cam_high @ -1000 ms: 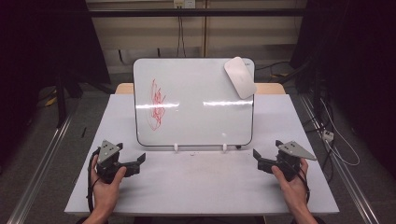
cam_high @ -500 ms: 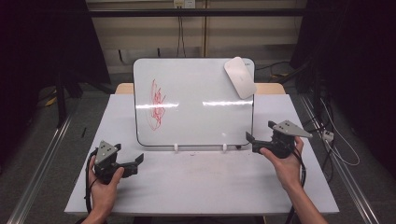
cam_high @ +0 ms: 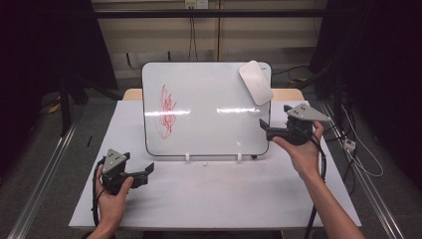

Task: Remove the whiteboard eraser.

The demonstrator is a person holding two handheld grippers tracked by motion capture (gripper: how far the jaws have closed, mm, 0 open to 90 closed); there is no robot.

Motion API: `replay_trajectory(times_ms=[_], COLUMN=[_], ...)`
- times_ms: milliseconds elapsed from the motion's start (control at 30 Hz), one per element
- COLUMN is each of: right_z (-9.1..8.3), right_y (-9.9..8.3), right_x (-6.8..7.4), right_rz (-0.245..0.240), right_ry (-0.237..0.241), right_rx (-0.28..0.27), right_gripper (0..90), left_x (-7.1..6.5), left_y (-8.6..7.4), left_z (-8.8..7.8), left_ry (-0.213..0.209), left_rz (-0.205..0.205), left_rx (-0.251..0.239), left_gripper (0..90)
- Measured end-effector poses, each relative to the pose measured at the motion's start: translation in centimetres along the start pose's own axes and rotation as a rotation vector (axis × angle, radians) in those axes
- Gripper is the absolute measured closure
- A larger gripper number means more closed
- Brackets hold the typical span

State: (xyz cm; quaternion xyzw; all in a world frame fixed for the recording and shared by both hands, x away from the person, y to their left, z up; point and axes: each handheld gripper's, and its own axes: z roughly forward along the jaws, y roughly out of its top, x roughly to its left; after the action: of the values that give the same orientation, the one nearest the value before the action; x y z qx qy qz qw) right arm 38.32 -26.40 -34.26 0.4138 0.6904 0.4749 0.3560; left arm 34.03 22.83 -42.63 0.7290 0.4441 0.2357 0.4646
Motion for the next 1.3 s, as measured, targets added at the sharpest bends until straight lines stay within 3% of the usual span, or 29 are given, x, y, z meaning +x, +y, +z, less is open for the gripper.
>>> replay_trajectory(times_ms=[367, 833, 1300], right_z=[2.6, 5.5, 7.8], right_y=[3.8, 6.7, 7.1], right_x=[-0.5, -0.8, 0.0], right_rz=[-0.096, -0.137, -0.191], right_ry=[-0.053, -0.057, -0.098], right_rx=[0.018, 0.070, 0.116], right_gripper=[14.7, 21.4, 22.7], left_x=[0.2, 0.5, 0.8], left_y=[0.1, -0.1, -0.2], left_z=[0.2, 0.7, 0.2], left_ry=[-0.012, -0.019, -0.021], left_rz=[0.001, -0.022, -0.025], left_rx=[0.006, 0.010, 0.009], left_gripper=[5.7, 5.7, 5.7])
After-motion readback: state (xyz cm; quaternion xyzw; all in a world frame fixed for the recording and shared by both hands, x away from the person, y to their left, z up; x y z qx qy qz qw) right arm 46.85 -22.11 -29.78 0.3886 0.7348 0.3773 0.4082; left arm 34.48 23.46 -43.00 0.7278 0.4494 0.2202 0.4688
